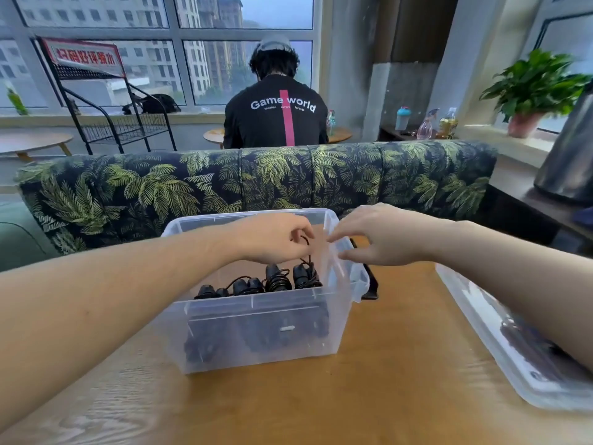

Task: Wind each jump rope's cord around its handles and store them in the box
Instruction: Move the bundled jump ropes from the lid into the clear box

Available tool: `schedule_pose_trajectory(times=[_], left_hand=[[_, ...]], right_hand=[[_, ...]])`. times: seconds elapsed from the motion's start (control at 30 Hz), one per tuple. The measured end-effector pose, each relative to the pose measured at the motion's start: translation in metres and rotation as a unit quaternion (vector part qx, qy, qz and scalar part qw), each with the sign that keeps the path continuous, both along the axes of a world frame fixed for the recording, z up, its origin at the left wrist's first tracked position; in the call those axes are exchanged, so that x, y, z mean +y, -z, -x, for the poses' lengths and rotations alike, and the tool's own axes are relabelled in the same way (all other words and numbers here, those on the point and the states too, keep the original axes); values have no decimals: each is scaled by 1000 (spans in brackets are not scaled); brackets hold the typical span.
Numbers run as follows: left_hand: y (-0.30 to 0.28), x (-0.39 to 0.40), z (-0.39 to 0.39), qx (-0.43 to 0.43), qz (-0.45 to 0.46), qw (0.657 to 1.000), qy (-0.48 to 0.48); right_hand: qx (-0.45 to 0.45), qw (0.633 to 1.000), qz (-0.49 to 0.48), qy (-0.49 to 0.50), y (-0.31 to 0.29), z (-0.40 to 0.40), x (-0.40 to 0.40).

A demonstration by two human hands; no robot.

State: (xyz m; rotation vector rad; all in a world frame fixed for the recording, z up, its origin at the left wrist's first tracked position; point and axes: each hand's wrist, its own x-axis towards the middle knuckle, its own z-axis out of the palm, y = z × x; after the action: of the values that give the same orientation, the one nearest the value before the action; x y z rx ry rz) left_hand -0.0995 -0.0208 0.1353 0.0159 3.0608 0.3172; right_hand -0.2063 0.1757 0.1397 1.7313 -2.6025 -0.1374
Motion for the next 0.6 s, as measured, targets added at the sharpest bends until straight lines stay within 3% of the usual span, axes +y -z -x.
schedule_pose_trajectory(times=[0.13,0.3,0.4,0.6], left_hand=[[-10,47,8,61,-10,998,9],[0,144,39,66,-35,996,41],[10,157,47,75,-90,993,19],[55,246,90,-29,-184,983,12]], right_hand=[[-16,999,1,37,-1,0,57],[-41,992,-3,123,16,9,161],[-62,988,3,140,22,15,174],[-132,961,20,241,58,47,268]])
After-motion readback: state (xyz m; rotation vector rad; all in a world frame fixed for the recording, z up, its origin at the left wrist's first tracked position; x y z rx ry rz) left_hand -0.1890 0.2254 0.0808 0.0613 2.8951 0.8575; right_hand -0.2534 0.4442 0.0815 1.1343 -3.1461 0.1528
